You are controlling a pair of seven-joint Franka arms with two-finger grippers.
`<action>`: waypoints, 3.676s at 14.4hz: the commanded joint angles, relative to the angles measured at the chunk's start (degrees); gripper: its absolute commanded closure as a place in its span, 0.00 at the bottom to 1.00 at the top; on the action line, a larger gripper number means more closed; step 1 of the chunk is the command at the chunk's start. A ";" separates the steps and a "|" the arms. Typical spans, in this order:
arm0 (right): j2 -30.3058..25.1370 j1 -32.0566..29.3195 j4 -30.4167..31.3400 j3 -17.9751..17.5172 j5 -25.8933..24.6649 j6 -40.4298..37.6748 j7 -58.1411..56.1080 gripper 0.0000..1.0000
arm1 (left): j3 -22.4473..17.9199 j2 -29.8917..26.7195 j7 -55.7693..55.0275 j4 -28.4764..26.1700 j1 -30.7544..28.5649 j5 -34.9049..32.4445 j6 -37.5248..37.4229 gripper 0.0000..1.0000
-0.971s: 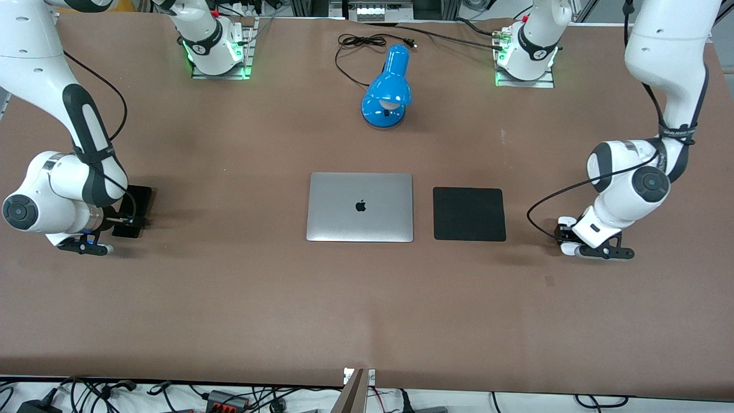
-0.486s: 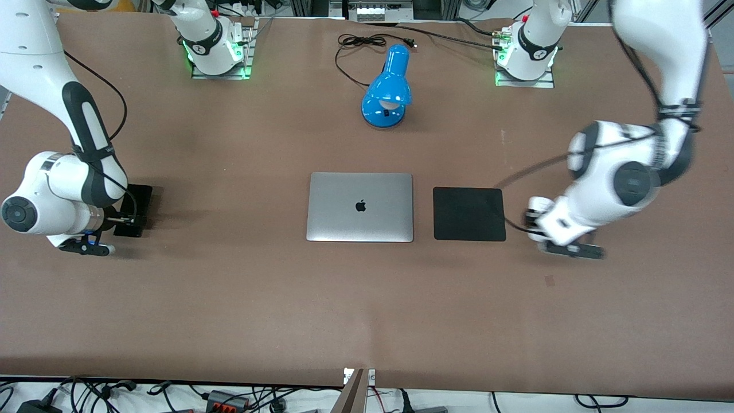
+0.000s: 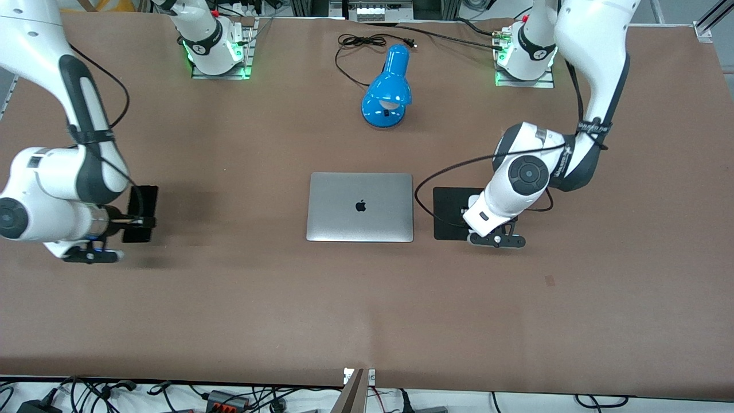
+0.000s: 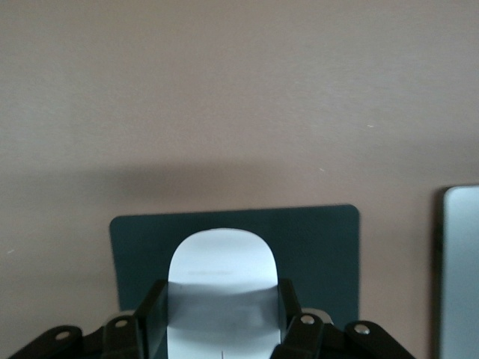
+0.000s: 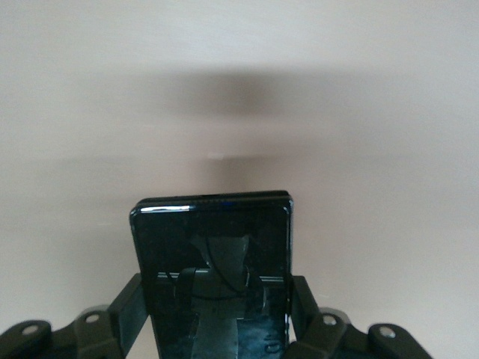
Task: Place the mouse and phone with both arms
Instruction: 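Carry the mouse onto the pad while the right gripper carries the phone, then open the left gripper over the pad and lift it away from the mouse, then lower the phone beside the laptop and open the right gripper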
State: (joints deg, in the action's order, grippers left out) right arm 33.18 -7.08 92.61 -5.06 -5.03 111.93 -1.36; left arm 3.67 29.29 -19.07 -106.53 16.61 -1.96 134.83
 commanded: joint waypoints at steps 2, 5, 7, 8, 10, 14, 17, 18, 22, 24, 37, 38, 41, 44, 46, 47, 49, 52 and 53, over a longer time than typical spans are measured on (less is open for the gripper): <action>3.11 5.31 -0.94 -0.92 4.40 2.66 2.33 0.74 | 0.02 -0.38 -2.98 -5.26 0.53 -1.20 7.54 0.56; 6.01 9.10 -0.94 -0.83 5.55 7.59 5.47 0.74 | -0.07 -0.11 -3.43 -6.32 1.23 -1.20 8.08 0.56; 6.81 11.64 -0.94 -0.83 4.68 8.48 9.87 0.73 | -0.07 -0.11 -3.43 -8.07 1.32 -1.20 9.82 0.56; 7.07 13.05 -0.94 -0.83 4.67 8.48 10.76 0.74 | -0.07 -0.02 -3.43 -9.47 1.32 -1.20 11.92 0.54; 7.51 14.81 -1.02 -0.74 4.67 8.57 14.79 0.73 | -0.07 0.41 -3.51 -10.62 1.23 -1.20 14.23 0.50; 7.51 18.41 -1.63 -0.74 4.59 8.39 19.55 0.73 | -0.07 0.33 -3.43 -10.63 1.23 -1.20 14.23 0.00; 7.60 21.14 -1.81 -0.57 2.31 8.04 22.79 0.73 | -0.07 -0.20 -3.43 -10.45 1.23 -1.20 14.06 0.00; 7.60 21.58 -1.73 -0.57 2.04 8.04 24.98 0.73 | -0.07 -0.98 -3.34 -10.28 1.06 -1.20 13.53 0.00; 7.78 24.74 -1.73 -0.57 2.13 7.95 30.44 0.73 | -0.95 -5.99 -2.73 -7.21 -0.25 -1.20 4.50 0.00; 8.13 25.19 -1.73 -0.57 2.13 8.13 30.28 0.73 | -0.95 -6.79 -0.80 -1.43 -1.49 -1.29 -4.00 0.00; 10.77 26.77 -1.90 -0.65 2.30 9.71 30.28 0.72 | -0.86 -7.85 17.04 33.49 -11.24 -0.85 -46.84 0.00; 10.76 26.77 -1.90 -0.65 2.82 9.80 30.80 0.30 | -0.95 -7.76 17.40 33.49 -11.25 -1.02 -46.94 0.00; 9.80 26.95 -3.21 -0.74 3.00 9.27 32.03 0.00 | -0.86 -6.62 19.60 33.58 -13.61 0.99 -46.68 0.00; 4.63 26.07 -5.14 -0.57 2.83 5.77 30.72 0.00 | -3.48 -10.02 19.42 30.35 -13.80 6.70 -46.59 0.00; 2.86 25.98 -8.74 -0.22 2.13 1.91 30.54 0.00 | -3.94 -17.22 19.16 24.29 -14.93 6.01 -42.40 0.00; 1.90 25.46 -10.67 -0.21 2.13 -0.55 30.19 0.00 | -3.94 -20.21 19.25 20.26 -15.37 6.00 -39.59 0.00; 0.84 24.32 -14.54 -0.21 2.21 -5.74 27.13 0.00 | -3.94 -24.79 19.16 13.22 -15.64 5.92 -36.67 0.00; -0.22 21.51 -18.94 -0.04 2.04 -9.35 22.82 0.00 | -3.24 -27.27 19.07 9.68 -15.82 2.69 -35.08 0.00; -0.83 20.54 -19.21 0.05 2.04 -9.62 22.63 0.00 | -2.63 -27.44 18.90 9.59 -15.82 0.84 -35.16 0.00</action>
State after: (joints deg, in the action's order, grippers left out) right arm 32.47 15.38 75.53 -4.51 -2.32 104.24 23.04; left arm -0.05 4.29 -0.95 -93.31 0.99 1.75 97.70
